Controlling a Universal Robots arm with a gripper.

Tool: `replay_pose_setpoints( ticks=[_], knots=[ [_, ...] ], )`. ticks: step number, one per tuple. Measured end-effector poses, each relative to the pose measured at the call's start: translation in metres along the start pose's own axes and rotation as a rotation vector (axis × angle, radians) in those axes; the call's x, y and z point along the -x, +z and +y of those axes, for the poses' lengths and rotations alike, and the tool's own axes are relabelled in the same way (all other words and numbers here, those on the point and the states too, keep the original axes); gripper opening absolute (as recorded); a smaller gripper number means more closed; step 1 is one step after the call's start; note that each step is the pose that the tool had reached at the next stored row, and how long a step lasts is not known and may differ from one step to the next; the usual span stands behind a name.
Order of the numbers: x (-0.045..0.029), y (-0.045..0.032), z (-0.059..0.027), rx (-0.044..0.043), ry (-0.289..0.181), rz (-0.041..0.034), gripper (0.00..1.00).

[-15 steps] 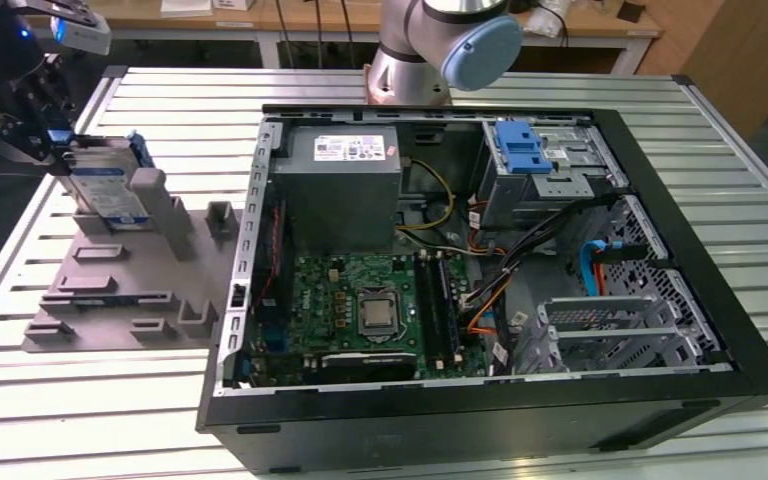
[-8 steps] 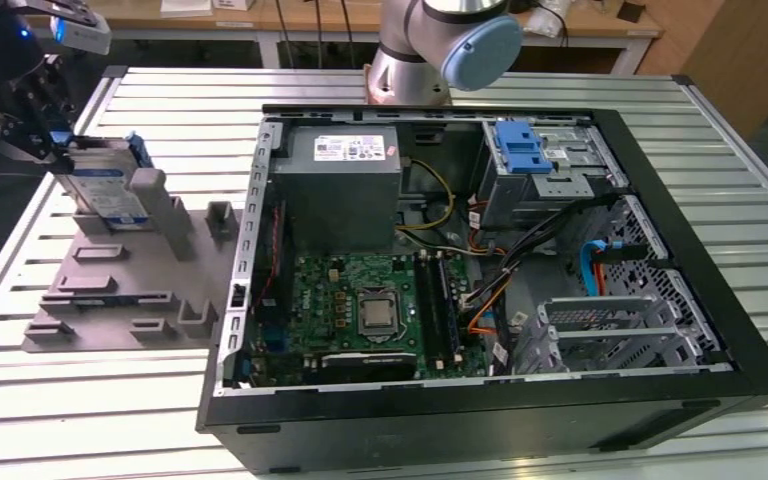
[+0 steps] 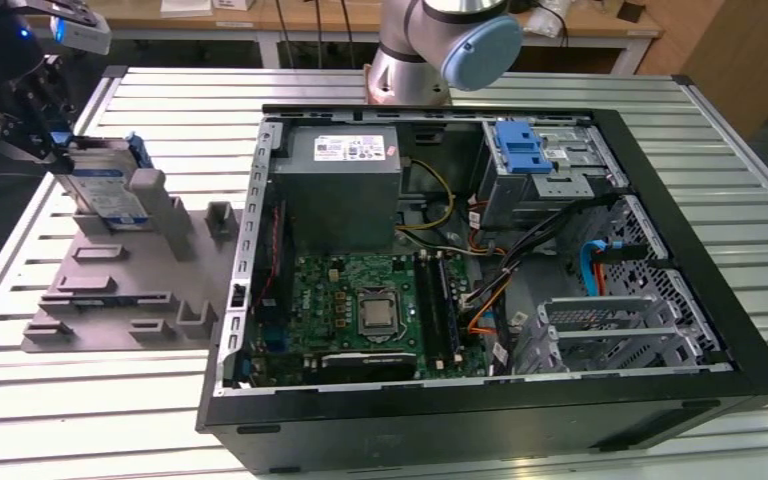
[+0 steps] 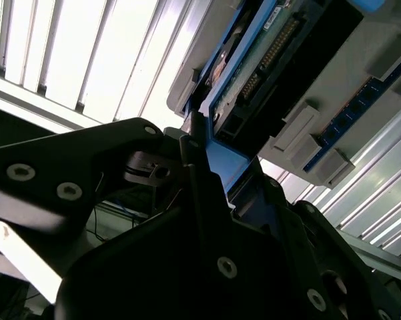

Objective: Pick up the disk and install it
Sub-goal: 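Pick up the disk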

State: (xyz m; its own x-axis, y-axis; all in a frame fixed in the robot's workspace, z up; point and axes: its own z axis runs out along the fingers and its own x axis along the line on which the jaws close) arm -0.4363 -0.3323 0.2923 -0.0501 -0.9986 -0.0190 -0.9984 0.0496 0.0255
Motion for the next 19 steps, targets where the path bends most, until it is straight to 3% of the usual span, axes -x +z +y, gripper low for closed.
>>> replay_pose_setpoints(
  ticks=[6,9,19],
  knots=[
    [0.0000,-0.0020,0.0000,0.0001,0.000,0.0001,0.36],
    [0.0002,-0.0095,0.0002,0.0000,0.000,0.0004,0.36],
    [0.0003,-0.0110,0.0003,-0.0001,0.001,0.0004,0.36]
  ],
)
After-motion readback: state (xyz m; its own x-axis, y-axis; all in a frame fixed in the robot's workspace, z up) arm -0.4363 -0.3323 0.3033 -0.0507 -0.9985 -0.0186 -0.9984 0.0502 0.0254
